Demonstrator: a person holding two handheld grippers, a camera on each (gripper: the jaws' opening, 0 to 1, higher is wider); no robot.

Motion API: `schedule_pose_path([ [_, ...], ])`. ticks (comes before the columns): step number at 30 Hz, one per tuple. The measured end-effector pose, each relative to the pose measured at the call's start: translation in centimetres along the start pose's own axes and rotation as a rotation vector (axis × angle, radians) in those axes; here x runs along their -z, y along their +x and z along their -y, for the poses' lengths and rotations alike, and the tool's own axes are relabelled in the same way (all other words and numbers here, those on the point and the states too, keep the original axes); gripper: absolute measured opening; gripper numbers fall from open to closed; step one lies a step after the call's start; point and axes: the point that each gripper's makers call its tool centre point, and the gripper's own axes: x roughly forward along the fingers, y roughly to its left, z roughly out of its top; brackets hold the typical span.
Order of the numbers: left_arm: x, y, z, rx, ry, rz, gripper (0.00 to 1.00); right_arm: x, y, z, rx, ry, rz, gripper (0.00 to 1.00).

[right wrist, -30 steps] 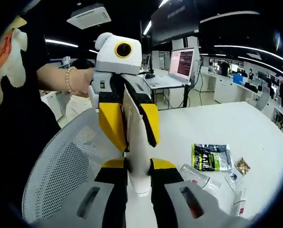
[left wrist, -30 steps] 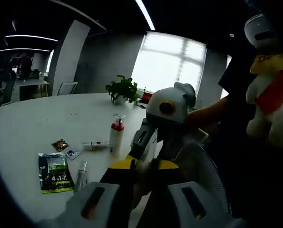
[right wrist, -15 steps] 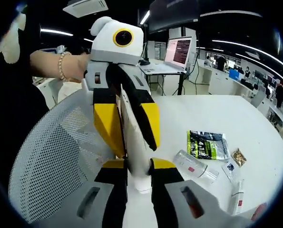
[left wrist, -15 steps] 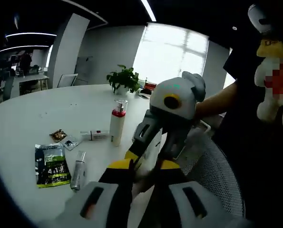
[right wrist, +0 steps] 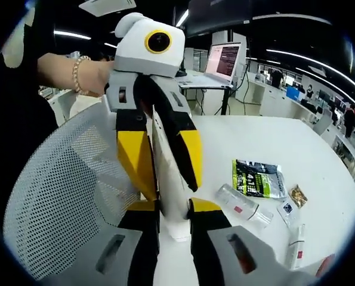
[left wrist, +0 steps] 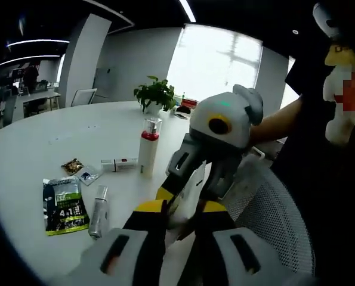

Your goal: Arrange the skincare products in the storage area until every visible bottle or jar stands upright without overlapping.

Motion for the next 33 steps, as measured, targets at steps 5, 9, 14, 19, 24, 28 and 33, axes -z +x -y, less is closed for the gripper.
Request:
schedule_pose_path([
  [5,-0.1,0.2,-0.3,-0.001,0.013,-0.013,0.12,-0.1,0.0,0.2,-0.011,0.02,0.015,0.19],
  [9,-0.1,0.5,-0.6,0.006,0.039,-0.037,0.11,0.0,0.1,0.5,-0.027,0.017,0.015,0.19],
  [14,-0.1,0.6,-1.0,0.017,0.066,-0.055,0.1,0.2,0.2,0.7,-0.014,0.008,0.007,0.2],
  [19,0.0,0.6,-1.0,0.034,0.101,-0.067,0.08,0.1,0.3,0.9,0.005,0.035,0.021,0.23],
  [24,-0.1,0.6,-1.1,0.043,0.127,-0.059,0.07,0.8,0.1,1.1,0.038,0.074,0.022,0.3],
  [28,-0.1,0.6,-1.2,0.039,0.182,-0.042,0.06,1.4,-0.5,1.2,0.07,0.097,0.014,0.33],
  [33,-0.2,1.0,-1.7,0.035,0.229,-0.022,0.06,2.2,-1.3,1.5,0.117,0.133,0.013,0.36],
])
